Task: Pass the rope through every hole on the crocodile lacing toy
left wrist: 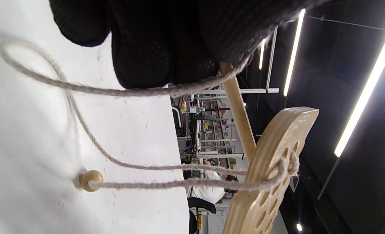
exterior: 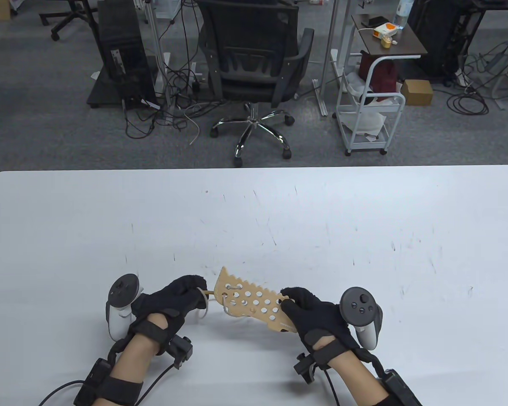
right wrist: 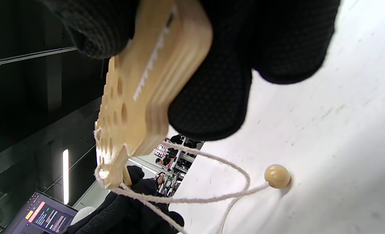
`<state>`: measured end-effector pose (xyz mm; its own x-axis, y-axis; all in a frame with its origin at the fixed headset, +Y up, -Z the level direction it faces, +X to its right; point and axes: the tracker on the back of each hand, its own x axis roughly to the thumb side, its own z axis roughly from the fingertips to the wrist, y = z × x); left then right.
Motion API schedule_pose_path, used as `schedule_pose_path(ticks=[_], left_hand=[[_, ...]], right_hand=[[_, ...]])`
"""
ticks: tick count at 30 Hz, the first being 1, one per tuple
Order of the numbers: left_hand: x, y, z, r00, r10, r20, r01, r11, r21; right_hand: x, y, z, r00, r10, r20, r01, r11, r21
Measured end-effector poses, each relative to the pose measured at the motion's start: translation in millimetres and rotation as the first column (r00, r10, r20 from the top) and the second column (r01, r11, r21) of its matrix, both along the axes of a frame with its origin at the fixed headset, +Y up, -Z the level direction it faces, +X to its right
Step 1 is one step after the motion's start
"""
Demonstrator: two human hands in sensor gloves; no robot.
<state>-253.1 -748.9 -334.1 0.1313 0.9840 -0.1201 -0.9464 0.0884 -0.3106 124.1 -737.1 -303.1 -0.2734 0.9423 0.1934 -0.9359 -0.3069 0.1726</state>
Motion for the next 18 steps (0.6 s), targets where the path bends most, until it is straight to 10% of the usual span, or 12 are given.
schedule_pose_path(ticks=[18], left_hand=[[10.5, 1.3, 0.5, 0.996, -0.05, 0.078, 0.046, 0.998, 0.053]], right_hand=[[-9.6, -2.0, 0.6, 0.993, -0.035, -0.11, 0.035, 0.999, -0.005]])
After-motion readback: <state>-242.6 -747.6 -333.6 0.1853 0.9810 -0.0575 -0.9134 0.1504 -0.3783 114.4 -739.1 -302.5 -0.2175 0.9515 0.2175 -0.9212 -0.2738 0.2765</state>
